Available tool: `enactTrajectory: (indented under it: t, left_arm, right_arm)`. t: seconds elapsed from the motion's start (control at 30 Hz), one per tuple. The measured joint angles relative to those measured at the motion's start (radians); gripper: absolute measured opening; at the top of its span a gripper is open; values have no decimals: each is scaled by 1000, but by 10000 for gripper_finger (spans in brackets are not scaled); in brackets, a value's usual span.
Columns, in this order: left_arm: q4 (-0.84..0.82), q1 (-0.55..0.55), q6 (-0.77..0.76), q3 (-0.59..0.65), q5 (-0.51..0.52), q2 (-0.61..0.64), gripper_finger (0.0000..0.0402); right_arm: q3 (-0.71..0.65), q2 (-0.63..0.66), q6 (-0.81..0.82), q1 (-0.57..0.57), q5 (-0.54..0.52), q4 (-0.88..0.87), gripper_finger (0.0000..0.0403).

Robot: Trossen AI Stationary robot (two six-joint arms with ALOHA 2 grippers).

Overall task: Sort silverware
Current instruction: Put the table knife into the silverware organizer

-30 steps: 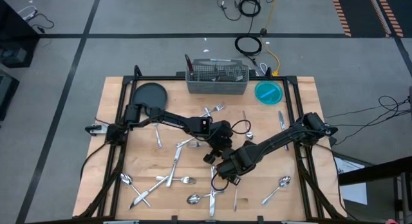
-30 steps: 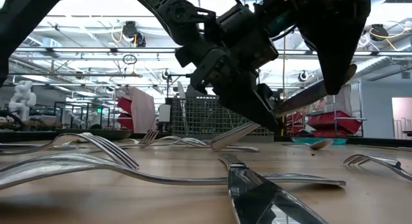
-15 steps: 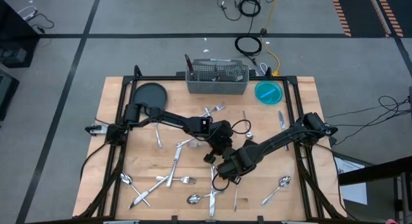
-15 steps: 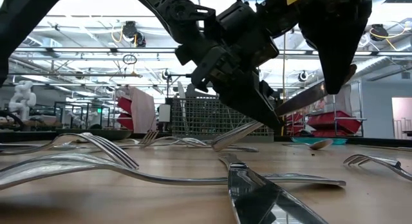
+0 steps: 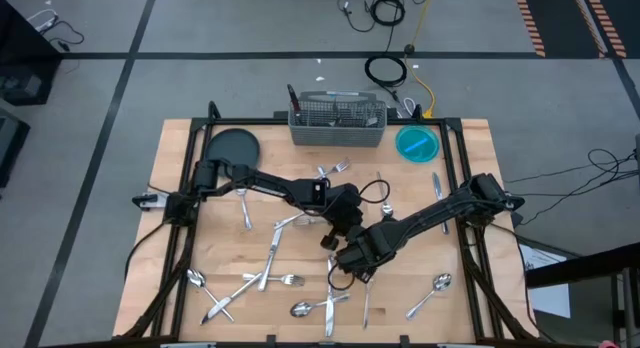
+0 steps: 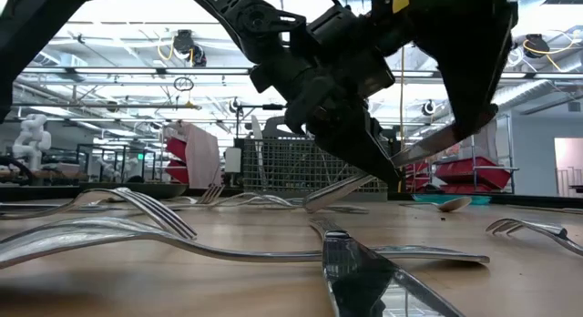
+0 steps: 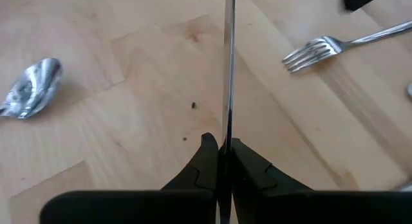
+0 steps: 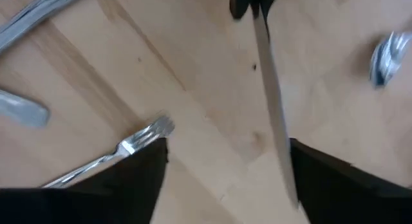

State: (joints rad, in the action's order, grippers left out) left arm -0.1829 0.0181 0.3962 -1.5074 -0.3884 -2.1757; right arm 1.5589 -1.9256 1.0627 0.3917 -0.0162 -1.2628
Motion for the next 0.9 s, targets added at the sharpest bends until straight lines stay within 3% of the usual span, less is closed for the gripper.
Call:
enactTrajectory:
  t: [0.1, 0.23, 0.47, 0.57, 0.67, 0.73, 0.9]
  left_arm:
    - [-1, 13, 2, -1, 0, 0, 23]
    - [-15, 31, -13, -1, 20, 3, 23]
    - [-8, 53, -25, -35, 18, 86, 23]
    - [-4, 66, -29, -55, 78, 139, 23]
    - [96, 88, -42, -59, 179, 207, 23]
    - [178, 123, -69, -60, 185, 255, 23]
    - [363, 269, -172, -41, 197, 365, 23]
  right_arm:
    - [0, 29, 75, 32, 23, -33, 343]
    - [2, 76, 239, 122, 32, -79, 351]
    - [1, 110, 644, 296, -60, -117, 352]
    - [1, 108, 799, 346, -140, -131, 352]
    - [1, 95, 957, 384, -258, -183, 352]
    - [-3, 85, 1042, 395, -322, -224, 352]
    - [-38, 83, 1098, 393, -354, -248, 352]
